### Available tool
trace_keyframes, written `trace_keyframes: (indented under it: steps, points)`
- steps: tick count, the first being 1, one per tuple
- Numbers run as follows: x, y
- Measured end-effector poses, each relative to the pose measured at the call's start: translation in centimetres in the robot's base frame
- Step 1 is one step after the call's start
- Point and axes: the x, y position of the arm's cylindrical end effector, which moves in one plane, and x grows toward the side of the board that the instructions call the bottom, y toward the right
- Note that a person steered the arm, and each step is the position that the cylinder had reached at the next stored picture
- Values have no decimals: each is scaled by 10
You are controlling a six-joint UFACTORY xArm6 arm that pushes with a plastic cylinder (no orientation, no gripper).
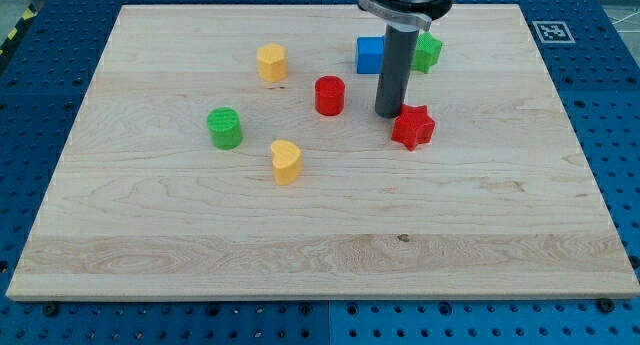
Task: Push your arm closer to the red circle
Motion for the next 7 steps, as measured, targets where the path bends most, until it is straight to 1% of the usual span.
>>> trace_keyframes:
  steps: [2,7]
  points:
    - [17,-30]
    - [20,-127]
